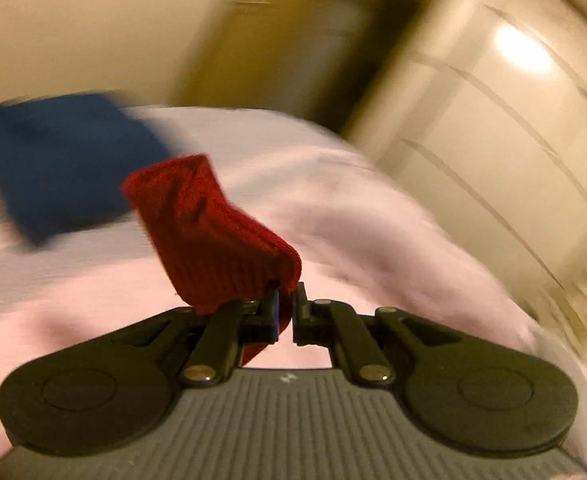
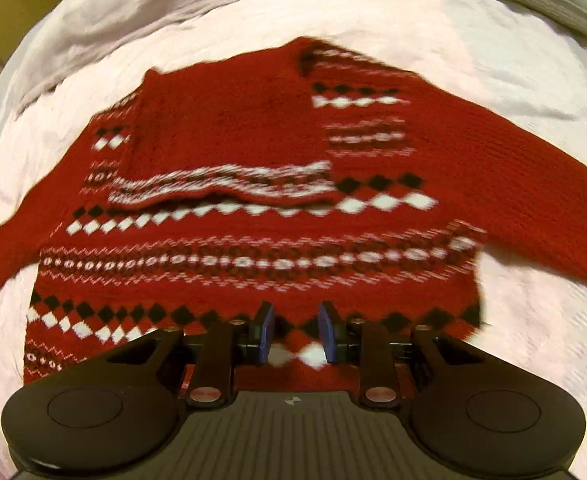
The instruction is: Fold clothes
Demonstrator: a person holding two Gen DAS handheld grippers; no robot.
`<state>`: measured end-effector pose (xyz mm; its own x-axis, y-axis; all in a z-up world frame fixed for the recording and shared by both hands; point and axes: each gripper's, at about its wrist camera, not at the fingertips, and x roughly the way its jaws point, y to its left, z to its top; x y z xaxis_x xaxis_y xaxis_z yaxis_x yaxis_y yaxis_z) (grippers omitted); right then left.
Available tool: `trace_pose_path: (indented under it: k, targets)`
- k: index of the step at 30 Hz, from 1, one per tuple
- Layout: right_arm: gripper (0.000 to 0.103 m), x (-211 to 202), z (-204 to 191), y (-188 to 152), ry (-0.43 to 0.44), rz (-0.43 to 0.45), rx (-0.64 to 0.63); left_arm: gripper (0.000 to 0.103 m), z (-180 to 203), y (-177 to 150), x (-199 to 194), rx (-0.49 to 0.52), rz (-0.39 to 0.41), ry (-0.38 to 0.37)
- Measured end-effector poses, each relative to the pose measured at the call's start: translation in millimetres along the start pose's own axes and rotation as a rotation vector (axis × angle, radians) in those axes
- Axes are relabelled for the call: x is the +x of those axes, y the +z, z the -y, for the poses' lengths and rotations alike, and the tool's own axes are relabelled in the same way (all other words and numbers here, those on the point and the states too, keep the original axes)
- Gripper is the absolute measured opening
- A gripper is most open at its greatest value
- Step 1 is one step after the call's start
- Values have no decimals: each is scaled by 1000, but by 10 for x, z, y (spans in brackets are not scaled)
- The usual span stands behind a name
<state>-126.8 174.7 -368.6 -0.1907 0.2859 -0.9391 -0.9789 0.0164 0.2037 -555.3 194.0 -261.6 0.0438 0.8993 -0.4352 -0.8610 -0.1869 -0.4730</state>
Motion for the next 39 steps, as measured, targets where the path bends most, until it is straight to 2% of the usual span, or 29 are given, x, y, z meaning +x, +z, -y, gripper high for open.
trace_pose_path:
  k: [3,6,7,8,9,12,13,15,17,21,23,27,31,33,34,35,39]
  targets:
    - [28,-152,229,-13,20,29,50,3,1003,-296,138,100,-67,-255]
    - [28,-306,484,-11,28,69,101,4,1911,-821,200,189,-168,-500]
    - [28,-350,577,-15,31,86,122,7,2163,-1057,259,201,-241,-574]
    - [28,-388,681,-18,33,102,148,17,2383,-1301,329,207,-314,-633]
    - [28,-406,794,-22,32,113,183,19,2519,-1563,418,214,-390,-644]
    - [28,-423,1105,-32,41,129,284,19,2794,-2323,651,305,-610,-562]
    - [28,-424,1204,-33,53,134,319,18,2775,-2460,671,333,-656,-529]
    - [28,-452,1356,-39,108,164,382,18,2595,-2519,605,359,-669,-498]
    - [28,-455,1456,-44,199,200,440,18,2384,-2456,518,400,-664,-460]
    - [28,-315,1557,-8,463,245,621,18,1872,-2231,508,476,-637,-302]
    - [28,-184,1568,42,539,246,702,18,1660,-2098,521,464,-613,-213]
    - [28,50,1573,209,522,233,743,18,1332,-1864,660,441,-564,-95]
    - [28,285,1663,323,431,215,842,18,1169,-1840,792,452,-572,-28]
    - [27,362,1677,344,412,230,857,18,1141,-1855,807,488,-572,-8]
    - [20,351,1652,356,403,243,839,18,1151,-1866,810,510,-568,-5]
    - [3,317,1605,376,401,257,796,17,1150,-1866,807,523,-563,-1]
    - [2,-45,1436,256,342,364,645,17,1101,-1792,839,515,-530,23]
